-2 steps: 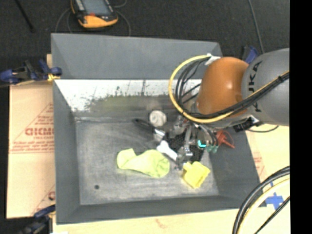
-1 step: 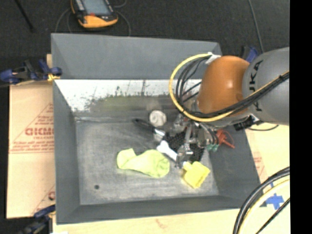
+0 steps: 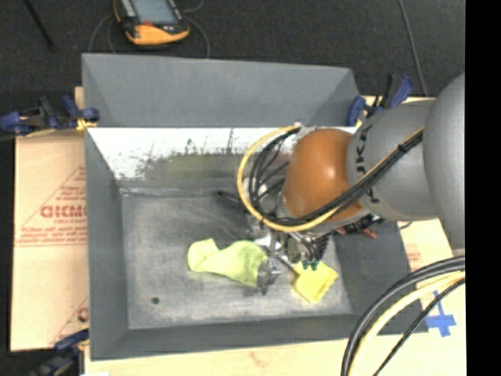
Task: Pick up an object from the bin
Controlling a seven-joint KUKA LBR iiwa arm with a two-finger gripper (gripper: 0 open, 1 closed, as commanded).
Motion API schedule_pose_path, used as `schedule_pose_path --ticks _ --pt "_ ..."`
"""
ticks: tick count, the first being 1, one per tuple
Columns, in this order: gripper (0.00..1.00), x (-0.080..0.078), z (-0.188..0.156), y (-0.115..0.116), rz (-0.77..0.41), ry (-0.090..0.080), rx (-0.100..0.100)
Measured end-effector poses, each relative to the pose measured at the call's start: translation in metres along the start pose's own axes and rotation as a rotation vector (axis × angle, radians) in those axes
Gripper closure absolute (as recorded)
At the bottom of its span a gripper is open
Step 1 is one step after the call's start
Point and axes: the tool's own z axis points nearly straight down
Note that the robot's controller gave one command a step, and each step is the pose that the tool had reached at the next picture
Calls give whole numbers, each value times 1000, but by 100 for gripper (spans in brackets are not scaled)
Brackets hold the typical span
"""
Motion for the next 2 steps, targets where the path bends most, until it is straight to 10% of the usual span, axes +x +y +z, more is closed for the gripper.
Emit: schedule_pose_path --ticks 2 --pt "0 13 -9 28 26 3 -2"
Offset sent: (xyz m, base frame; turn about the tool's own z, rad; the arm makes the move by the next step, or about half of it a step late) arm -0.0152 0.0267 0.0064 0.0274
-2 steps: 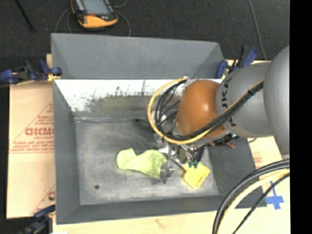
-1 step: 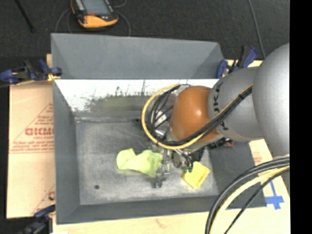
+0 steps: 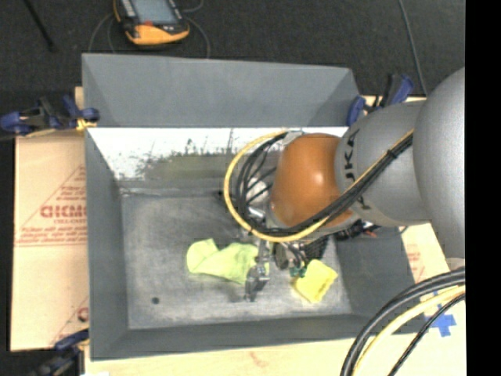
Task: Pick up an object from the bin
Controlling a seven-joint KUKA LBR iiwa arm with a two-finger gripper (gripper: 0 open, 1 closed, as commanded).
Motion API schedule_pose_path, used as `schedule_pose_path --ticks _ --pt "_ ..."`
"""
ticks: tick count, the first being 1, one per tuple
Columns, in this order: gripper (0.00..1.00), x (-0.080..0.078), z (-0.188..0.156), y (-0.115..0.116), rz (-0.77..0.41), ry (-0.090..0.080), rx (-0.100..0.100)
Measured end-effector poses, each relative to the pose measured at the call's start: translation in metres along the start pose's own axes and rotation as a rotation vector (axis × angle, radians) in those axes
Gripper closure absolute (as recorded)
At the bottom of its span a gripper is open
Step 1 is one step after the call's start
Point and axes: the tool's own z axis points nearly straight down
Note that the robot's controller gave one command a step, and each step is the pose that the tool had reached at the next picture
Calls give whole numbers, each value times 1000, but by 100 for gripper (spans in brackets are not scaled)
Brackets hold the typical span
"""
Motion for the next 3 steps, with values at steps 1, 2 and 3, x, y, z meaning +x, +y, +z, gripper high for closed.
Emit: schedule_pose_path --ticks 1,2,3 --pt "0 -12 30 -18 -43 1 2" --pt "100 9 29 9 141 -1 4" --pt "100 9 29 9 140 -1 4"
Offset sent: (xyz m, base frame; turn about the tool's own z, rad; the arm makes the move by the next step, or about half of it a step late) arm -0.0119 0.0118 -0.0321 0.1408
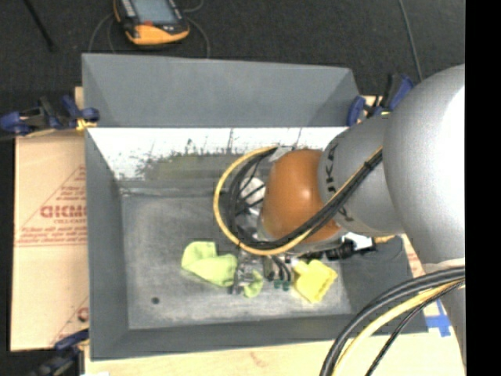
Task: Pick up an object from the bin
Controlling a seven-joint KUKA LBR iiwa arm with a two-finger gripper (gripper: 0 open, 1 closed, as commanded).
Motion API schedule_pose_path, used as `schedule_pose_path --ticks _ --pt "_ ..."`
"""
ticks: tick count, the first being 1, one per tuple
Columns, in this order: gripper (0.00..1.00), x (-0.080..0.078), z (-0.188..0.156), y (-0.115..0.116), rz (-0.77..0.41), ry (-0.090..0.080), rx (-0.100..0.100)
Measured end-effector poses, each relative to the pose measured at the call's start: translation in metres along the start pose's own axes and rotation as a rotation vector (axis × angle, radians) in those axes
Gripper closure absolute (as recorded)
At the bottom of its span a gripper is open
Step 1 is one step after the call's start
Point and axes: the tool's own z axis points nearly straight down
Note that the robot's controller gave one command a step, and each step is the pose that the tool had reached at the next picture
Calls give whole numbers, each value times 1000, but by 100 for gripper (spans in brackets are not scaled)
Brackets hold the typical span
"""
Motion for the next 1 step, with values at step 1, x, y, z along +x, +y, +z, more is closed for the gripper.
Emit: schedule_pose_path --ticks 1 --pt "100 0 -3 0 0 1 0"
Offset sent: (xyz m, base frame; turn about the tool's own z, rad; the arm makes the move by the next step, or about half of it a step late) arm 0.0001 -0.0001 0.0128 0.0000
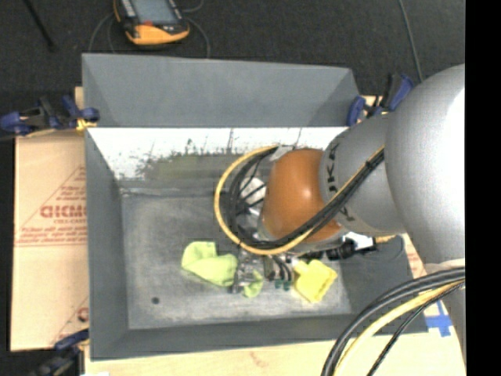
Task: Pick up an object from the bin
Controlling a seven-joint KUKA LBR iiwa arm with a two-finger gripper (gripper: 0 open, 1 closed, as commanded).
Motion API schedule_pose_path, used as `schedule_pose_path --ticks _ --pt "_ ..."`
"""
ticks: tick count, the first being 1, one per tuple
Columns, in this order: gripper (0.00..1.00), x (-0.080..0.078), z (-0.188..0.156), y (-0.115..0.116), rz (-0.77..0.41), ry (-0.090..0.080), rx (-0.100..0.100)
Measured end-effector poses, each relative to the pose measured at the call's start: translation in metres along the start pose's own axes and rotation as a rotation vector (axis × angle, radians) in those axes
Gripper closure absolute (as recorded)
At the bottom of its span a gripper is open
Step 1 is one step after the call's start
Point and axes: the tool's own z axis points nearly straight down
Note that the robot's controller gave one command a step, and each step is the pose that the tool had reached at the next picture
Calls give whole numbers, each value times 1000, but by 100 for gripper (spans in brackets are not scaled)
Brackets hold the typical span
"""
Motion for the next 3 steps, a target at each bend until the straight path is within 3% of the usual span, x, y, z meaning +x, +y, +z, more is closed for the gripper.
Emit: schedule_pose_path --ticks 3 --pt "100 1 -37 0 -1 9 -1"
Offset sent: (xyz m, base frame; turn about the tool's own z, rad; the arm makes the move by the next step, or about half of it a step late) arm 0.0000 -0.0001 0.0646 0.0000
